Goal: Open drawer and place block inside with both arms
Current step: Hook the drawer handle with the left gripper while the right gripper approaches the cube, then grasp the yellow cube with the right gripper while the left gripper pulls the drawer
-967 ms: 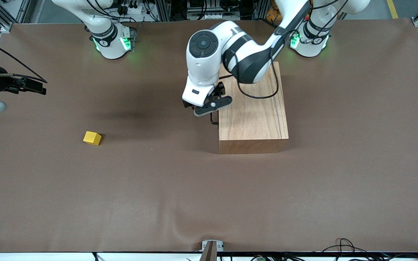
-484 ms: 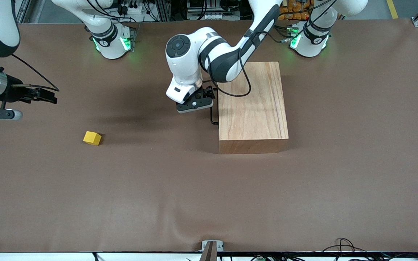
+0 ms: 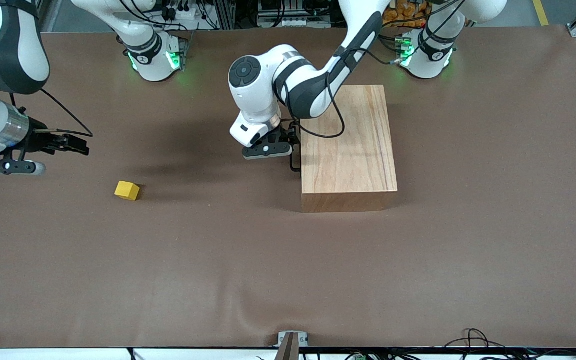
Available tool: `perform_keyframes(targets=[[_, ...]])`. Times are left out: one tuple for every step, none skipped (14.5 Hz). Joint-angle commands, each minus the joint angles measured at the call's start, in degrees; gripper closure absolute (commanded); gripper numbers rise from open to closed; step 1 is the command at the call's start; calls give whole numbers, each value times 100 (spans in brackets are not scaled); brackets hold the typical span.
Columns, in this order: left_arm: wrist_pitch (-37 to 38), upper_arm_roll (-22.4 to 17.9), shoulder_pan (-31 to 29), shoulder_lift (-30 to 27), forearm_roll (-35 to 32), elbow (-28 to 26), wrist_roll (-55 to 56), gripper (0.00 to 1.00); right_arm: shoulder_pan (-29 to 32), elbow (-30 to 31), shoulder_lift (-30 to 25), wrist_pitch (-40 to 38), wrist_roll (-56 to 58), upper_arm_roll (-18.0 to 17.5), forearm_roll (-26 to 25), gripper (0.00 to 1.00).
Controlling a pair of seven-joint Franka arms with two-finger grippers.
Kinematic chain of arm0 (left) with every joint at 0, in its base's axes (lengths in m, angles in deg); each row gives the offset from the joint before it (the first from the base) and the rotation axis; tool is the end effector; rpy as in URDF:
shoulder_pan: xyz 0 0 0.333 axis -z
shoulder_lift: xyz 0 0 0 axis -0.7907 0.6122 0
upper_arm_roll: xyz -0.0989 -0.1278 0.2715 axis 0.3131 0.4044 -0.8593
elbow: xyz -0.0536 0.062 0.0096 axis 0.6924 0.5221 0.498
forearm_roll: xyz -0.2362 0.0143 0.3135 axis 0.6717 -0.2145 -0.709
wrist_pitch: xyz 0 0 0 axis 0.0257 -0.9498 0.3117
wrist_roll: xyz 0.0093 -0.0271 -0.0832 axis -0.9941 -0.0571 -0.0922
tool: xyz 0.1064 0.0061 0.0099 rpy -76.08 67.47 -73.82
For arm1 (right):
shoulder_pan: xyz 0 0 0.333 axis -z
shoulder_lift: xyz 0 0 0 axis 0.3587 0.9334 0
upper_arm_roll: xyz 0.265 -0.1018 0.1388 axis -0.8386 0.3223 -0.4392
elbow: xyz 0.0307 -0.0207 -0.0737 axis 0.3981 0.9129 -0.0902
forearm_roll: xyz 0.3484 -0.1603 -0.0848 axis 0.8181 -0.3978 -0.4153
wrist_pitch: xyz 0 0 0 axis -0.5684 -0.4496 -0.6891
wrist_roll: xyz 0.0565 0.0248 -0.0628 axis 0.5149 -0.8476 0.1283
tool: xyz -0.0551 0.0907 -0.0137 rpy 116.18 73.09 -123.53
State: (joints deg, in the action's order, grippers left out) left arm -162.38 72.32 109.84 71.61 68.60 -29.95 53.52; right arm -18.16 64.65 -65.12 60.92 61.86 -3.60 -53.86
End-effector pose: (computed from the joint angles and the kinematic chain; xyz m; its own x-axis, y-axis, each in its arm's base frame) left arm 0.4313 -0.5914 0.3263 0.9989 0.0373 0.0296 0.0407 -0.9914 -0.1246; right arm 0.5298 -0.0452 0.4494 0.9888 -0.0467 -0.1419 -0.0506 -0.9984 -0.0243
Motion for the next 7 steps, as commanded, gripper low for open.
perform_keyframes(targets=[[106, -6, 15, 134, -78, 155, -105, 0, -13, 467, -85, 508, 57, 12, 7, 0], [106, -6, 15, 134, -78, 111, -183, 0, -31, 677, -76, 893, 57, 12, 7, 0], [124, -6, 23, 134, -69, 93, -219, 0, -31, 966, -67, 1314, 49, 12, 7, 0], [133, 3, 24, 117, -69, 93, -254, 0, -31, 1230, -41, 1736, 48, 12, 7, 0], [168, 3, 24, 99, -69, 84, -315, 0, -31, 1372, 20, 2027, 48, 12, 7, 0], [229, 12, 24, 99, -60, 84, -333, 0, 4, 1382, 186, 2126, 48, 12, 24, 0], [229, 38, 24, 116, -52, 84, -342, 0, 22, 1356, 336, 2205, 48, 12, 76, 0]])
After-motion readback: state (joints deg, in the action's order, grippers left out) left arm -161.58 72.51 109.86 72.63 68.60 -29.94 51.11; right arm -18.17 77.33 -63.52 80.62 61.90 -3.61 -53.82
